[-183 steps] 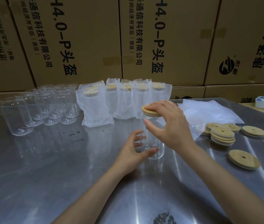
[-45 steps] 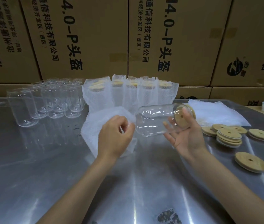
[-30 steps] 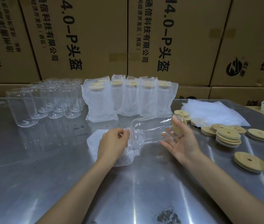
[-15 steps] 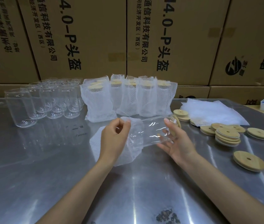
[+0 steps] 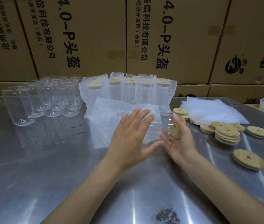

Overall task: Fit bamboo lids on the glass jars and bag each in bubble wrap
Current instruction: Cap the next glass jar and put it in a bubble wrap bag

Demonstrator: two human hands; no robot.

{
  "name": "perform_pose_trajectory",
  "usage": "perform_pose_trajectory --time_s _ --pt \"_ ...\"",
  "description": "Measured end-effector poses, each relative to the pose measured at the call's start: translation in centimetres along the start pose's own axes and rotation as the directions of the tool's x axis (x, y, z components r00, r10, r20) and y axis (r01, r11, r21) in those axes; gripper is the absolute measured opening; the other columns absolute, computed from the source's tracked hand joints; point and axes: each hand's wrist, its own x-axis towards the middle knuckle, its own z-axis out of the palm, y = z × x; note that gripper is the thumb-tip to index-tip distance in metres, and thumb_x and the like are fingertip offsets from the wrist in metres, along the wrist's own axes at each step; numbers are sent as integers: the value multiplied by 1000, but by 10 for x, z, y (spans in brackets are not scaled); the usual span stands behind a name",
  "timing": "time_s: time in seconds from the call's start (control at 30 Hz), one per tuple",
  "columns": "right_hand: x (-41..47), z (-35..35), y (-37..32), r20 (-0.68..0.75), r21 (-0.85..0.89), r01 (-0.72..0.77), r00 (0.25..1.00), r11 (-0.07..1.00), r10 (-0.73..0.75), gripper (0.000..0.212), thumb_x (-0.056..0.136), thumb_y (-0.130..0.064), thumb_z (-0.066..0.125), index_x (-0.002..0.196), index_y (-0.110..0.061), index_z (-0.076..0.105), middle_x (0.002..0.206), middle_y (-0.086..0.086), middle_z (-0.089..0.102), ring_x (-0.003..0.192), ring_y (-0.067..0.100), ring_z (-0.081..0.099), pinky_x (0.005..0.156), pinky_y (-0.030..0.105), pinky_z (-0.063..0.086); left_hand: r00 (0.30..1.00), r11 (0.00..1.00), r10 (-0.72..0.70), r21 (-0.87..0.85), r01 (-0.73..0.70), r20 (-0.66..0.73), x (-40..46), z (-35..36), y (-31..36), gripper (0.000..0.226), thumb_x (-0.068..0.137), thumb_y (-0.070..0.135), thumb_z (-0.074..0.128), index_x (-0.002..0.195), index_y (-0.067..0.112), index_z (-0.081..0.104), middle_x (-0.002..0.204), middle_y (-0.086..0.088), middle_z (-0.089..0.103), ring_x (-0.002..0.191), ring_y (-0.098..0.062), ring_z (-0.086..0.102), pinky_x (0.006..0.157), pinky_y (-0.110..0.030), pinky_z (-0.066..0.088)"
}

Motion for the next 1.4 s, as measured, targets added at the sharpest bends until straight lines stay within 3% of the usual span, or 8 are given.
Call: perform_pose_trajectory --time_s 0.1,0.37,0.6,0.8,0.93,1.1,1.2,1.4 --pt "1 -1 0 12 -15 -46 999 999 46 46 73 -48 75 117 -39 63 105 7 68 89 14 72 62 27 56 979 983 64 157 -95 192 -2 -1 1 90 73 40 74 149 14 33 156 -5 30 146 -26 20 115 -43 13" --pt "-1 1 2 111 -122 -59 991 991 72 60 72 -55 72 127 -36 59 116 8 70 109 22 66 107 39 43 989 918 142 369 -149 44 1 -6 4 72 71 -6 28 135 13 55 138 -5 56 125 -25 55 100 -41 46" --pt "-6 10 5 425 -77 -91 898 993 115 29 87 -39 56 93 -21 78 104 4 73 96 18 70 75 29 56 988 946 154 286 -151 15 0 -1 11 59 71 9 61 130 9 59 133 -5 60 120 -22 59 99 -35 47" --pt "-2 11 8 361 -108 15 932 994 25 38 75 -49 58 91 -21 79 102 4 73 95 19 70 76 34 56 974 968 225 113 -223 -3 0 3 10 78 77 38 72 142 16 33 142 -3 51 131 -22 49 107 -43 40" --pt "7 0 0 221 -28 1 975 1000 5 27 85 -40 59 92 -19 75 98 6 74 83 21 72 74 35 55 989 973 -92 -220 65 -118 3 -3 0 71 86 54 53 143 18 33 145 1 43 136 -14 35 114 -38 24" --pt "16 -13 -10 157 44 -13 988 999 6 41 83 -38 62 118 -17 67 108 9 73 97 29 70 73 42 59 613 289 -756 -724 626 228 6 -7 -31 71 87 62 52 147 31 30 151 15 32 136 -3 33 108 -27 28" --pt "17 -12 -7 187 42 -7 982 999 0 51 73 -39 67 118 -15 68 117 12 69 107 33 66 89 48 54 500 -232 -557 -702 674 664 3 0 -43 76 77 64 56 138 21 48 139 -1 55 118 -17 59 106 -36 41" --pt "18 -12 -5 262 32 24 964 999 -32 50 68 -36 70 113 -15 71 113 13 71 95 30 70 80 42 58 631 -227 -415 -746 626 655 1 2 -31 39 67 47 72 95 20 76 99 2 75 87 -12 72 61 -20 56"
